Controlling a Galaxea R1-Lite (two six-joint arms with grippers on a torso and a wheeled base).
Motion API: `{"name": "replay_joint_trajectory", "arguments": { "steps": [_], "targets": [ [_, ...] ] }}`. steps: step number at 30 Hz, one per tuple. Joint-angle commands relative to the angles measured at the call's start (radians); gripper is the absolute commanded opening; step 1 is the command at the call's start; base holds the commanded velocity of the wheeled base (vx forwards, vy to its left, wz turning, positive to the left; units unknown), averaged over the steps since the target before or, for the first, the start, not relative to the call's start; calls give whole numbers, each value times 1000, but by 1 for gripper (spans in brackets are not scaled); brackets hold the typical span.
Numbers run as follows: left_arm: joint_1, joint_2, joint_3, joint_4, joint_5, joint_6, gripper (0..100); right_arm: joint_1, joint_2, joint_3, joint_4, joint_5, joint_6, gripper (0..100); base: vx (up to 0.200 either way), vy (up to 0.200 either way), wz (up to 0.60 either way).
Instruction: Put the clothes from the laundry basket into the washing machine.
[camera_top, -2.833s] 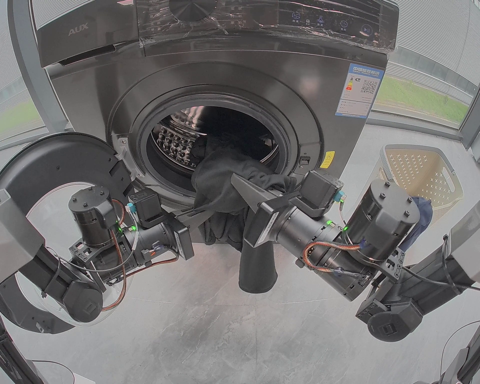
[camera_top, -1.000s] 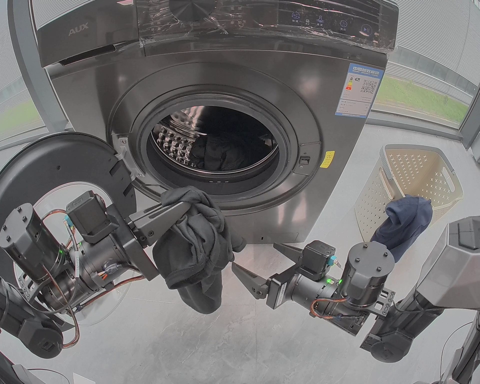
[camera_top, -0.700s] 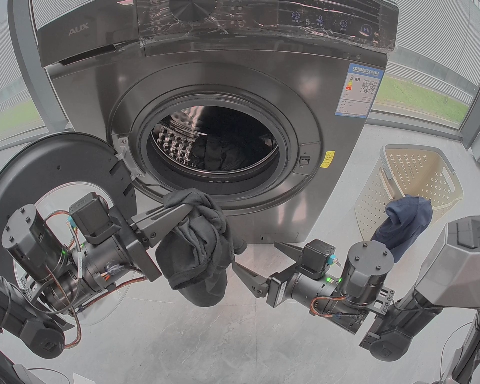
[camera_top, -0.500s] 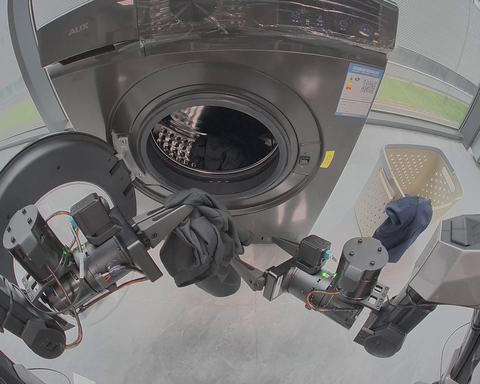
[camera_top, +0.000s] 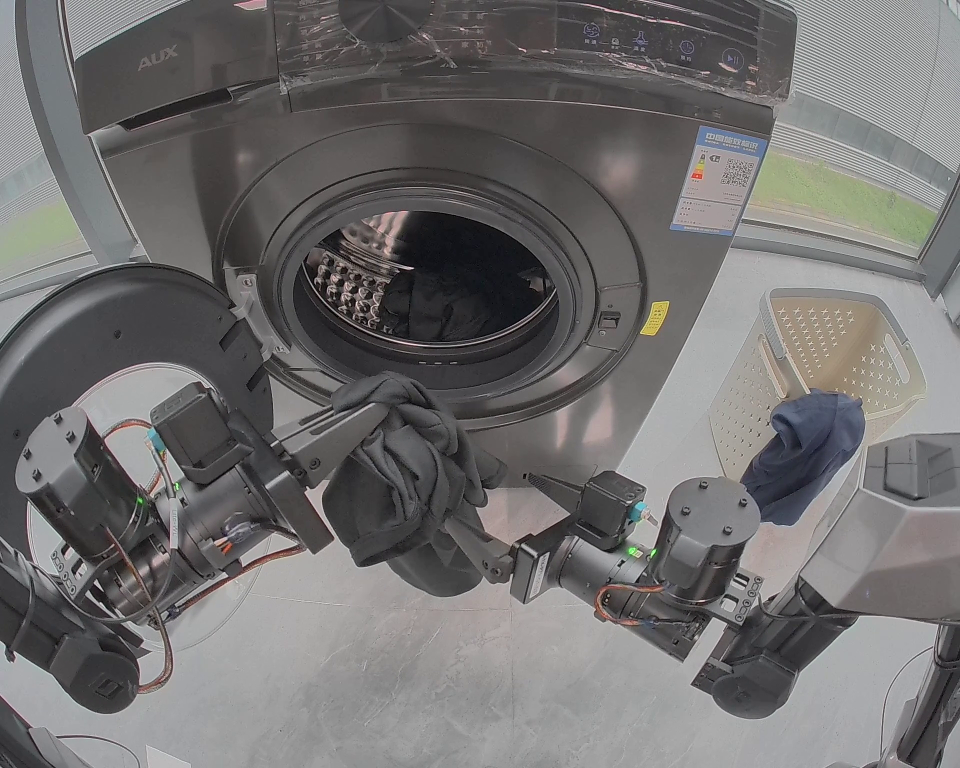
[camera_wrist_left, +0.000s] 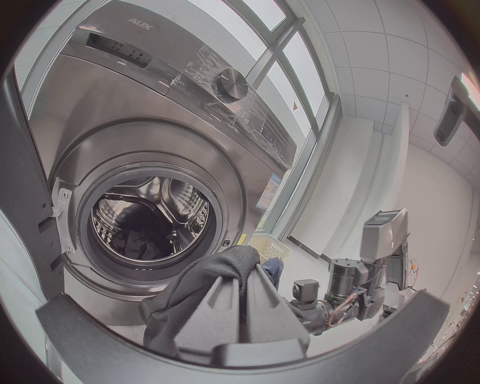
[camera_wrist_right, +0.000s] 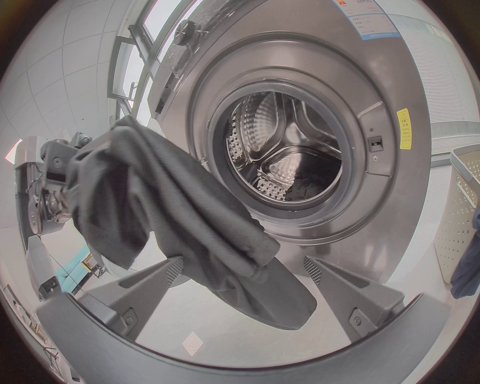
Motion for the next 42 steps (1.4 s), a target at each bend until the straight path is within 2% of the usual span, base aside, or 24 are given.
{"name": "replay_joint_trajectory", "arguments": {
  "steps": [1,6,14,18,22,25,27,29,34,39,40,42],
  "targets": [
    [1,21,-18,-1,17,0,0,21,-9,23,-9,2,0,100,0,0,0],
    [-1,24,-21,-26,23,-2,0,33,16,40,-11,2,0,100,0,0,0],
    [-1,23,-33,-30,37,-2,0,33,57,9,-14,4,0,100,0,0,0],
    [-9,24,-70,-30,86,-3,0,32,68,-4,-14,4,0,100,0,0,0],
    [-10,20,-84,-30,96,-3,0,17,108,-44,-28,7,0,100,0,0,0],
    [-13,15,-84,-30,96,-3,0,6,159,-112,-51,33,-3,100,0,0,0],
    [-13,14,-84,-30,96,-3,0,4,168,-133,-46,33,-11,100,0,0,0],
    [-12,12,-84,-30,95,-3,0,-14,202,-190,-43,36,-29,100,0,0,0],
    [-12,10,-84,-30,95,-3,0,-45,241,-291,-41,39,-30,100,0,0,0],
    [-12,12,-84,-32,95,-3,0,-40,248,-339,-54,51,-29,100,0,0,0],
    [-12,12,-84,-32,95,-3,0,-36,248,-339,-55,57,-29,0,0,0,0],
    [-7,15,-85,-32,95,-3,0,-29,246,-336,-61,63,-26,0,0,0,0]
  ]
}}
